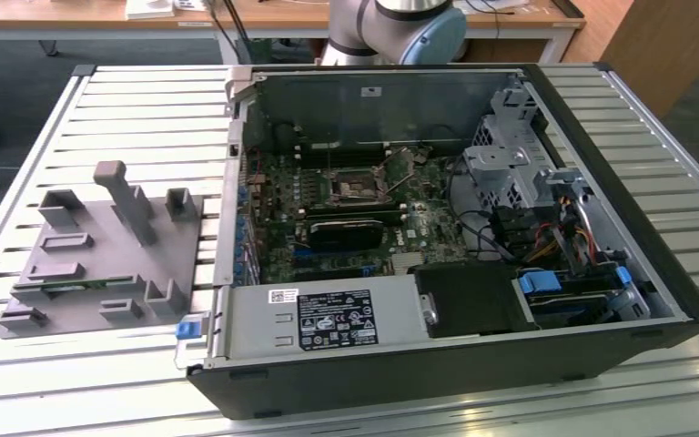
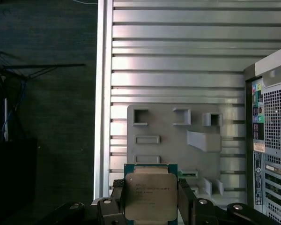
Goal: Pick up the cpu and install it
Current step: 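Pick up the cpu and move it towards the insertion slot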
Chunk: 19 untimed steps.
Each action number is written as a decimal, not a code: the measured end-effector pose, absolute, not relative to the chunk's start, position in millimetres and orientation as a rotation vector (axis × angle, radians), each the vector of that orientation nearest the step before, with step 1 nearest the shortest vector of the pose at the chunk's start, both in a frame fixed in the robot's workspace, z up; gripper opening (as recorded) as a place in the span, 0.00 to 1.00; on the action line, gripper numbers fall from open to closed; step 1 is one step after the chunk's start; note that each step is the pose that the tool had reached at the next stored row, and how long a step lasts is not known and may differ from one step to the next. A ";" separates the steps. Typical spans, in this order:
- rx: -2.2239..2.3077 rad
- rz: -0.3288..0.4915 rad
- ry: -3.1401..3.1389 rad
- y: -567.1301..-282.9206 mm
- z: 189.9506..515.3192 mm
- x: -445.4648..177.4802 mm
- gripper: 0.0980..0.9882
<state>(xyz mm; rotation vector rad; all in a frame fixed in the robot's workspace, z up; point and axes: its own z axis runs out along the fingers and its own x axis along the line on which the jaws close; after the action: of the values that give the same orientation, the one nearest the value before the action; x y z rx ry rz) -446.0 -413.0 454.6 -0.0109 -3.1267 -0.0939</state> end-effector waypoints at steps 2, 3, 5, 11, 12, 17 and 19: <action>-0.011 -0.094 -3.127 -413.0 458.6 -446.0 0.49; -0.011 -0.094 -3.127 -413.0 460.5 -446.0 0.49; -0.011 -0.094 -3.127 -412.9 461.9 -445.1 0.49; -0.011 -0.094 -3.127 -413.0 461.8 -427.9 0.49; -0.011 -0.094 -3.127 -413.0 461.8 -424.7 0.49; -0.011 -0.094 -3.127 -412.8 461.8 -411.9 0.49; -0.011 -0.094 -3.127 -412.7 461.7 -408.3 0.49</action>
<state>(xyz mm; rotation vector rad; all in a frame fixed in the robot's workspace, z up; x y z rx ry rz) -408.3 -412.7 461.7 -0.0109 -3.1267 -0.0940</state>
